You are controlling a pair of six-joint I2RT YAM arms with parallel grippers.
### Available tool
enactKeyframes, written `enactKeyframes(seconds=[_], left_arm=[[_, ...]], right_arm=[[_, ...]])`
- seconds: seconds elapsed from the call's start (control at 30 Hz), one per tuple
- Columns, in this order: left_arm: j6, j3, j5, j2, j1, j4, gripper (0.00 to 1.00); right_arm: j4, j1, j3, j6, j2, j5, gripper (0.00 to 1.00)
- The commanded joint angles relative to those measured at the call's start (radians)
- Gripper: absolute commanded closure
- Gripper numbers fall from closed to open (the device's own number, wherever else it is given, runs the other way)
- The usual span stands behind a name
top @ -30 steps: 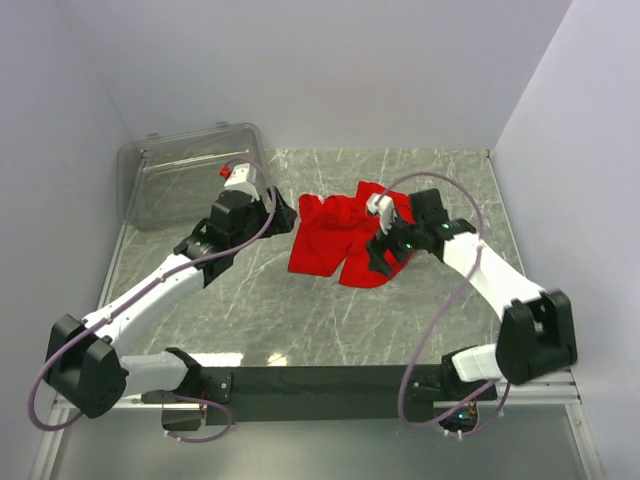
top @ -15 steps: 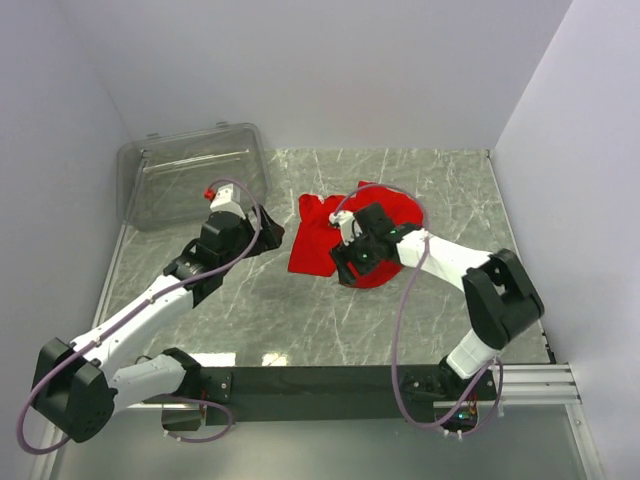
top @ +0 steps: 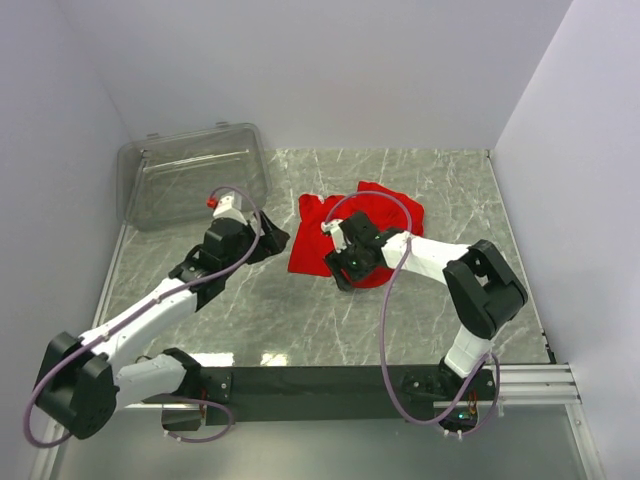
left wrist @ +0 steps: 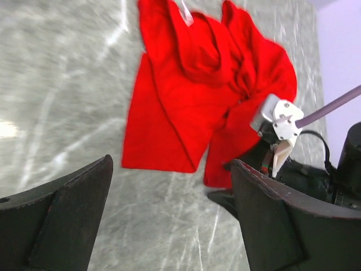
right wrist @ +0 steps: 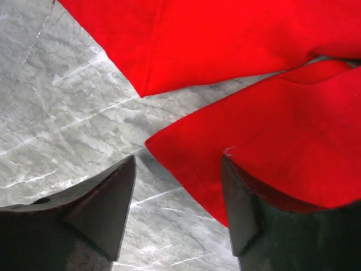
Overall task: Fold and stack the t-shirts
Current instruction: Move the tshirt to the center of the board
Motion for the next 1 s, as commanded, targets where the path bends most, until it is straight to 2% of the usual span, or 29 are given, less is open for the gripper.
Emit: enactKeyframes(seconds=[0.0,0.07,0.17,0.2,0.27,0.3,0.33,0.5,0.6,0.63,0.73,0.83,0.97], left_arm=[[-0.028,-0.009,0.123,0.069,0.003,0.115,0.1],[-0.029,0.005,0.189,0.13,0.003,0.138,0.12],[-0.035,0.031,0.241,0.205,0.001,0.149,0.16],[-0.037,0.037,0.248,0.218,0.003,0.154,0.16],[-0.039,0.05,0.258,0.252,0.001,0.18,0.16],[-0.037,0.053,0.269,0.262,0.001,0.189,0.16],[-0.039,0.069,0.269,0.276,0.003,0.192,0.16],[-0.048,0.136,0.287,0.39,0.003,0.192,0.19],[-0.06,0.18,0.301,0.459,0.004,0.211,0.22],[-0.06,0.21,0.31,0.479,0.004,0.209,0.23],[-0.037,0.287,0.32,0.555,0.009,0.179,0.27],[-0.006,0.362,0.318,0.617,0.02,0.151,0.29],[0.066,0.476,0.324,0.696,0.035,0.102,0.3]], right_arm=[[0.023,0.017,0.033,0.0,0.015,0.027,0.33],[0.026,0.021,0.03,0.0,0.023,0.038,0.35],[0.022,0.023,0.039,-0.002,0.035,0.047,0.48],[0.022,0.021,0.04,-0.003,0.036,0.05,0.59],[0.02,0.02,0.048,-0.005,0.033,0.053,0.76],[0.02,0.02,0.05,-0.005,0.033,0.052,0.92],[0.018,0.018,0.054,-0.006,0.024,0.053,0.99],[-0.014,-0.032,0.068,-0.037,-0.069,0.005,1.0],[-0.084,-0.123,0.102,-0.112,-0.16,-0.069,1.0],[-0.128,-0.193,0.125,-0.14,-0.202,-0.159,1.0],[-0.184,-0.299,0.171,-0.212,-0.273,-0.258,1.0],[-0.202,-0.411,0.215,-0.252,-0.327,-0.267,1.0],[-0.128,-0.523,0.229,-0.201,-0.379,-0.15,1.0]])
